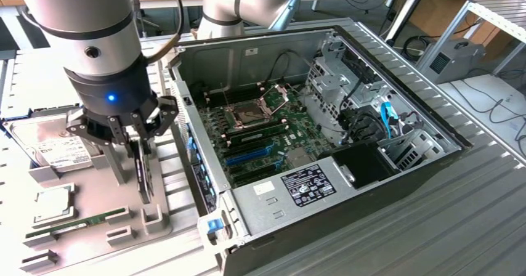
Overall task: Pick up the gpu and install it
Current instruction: 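Pick up the gpu and move the gpu toward the slot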
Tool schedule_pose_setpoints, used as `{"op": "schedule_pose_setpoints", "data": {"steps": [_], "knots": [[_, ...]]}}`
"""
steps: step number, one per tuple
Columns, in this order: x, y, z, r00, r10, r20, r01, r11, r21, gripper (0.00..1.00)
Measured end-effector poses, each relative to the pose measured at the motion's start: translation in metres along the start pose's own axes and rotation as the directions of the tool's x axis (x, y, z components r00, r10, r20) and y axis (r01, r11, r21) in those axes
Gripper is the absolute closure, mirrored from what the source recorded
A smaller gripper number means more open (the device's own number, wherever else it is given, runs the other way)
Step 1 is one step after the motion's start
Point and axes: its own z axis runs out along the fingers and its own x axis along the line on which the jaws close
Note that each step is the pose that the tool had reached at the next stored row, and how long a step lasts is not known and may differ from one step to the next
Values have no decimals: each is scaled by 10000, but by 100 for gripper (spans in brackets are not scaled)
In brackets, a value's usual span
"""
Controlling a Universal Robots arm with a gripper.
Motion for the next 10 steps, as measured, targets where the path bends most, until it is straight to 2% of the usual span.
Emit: {"op": "schedule_pose_setpoints", "data": {"steps": [10], "knots": [[-1,2,-50,10000,0,0,0,10000,0,73]]}}
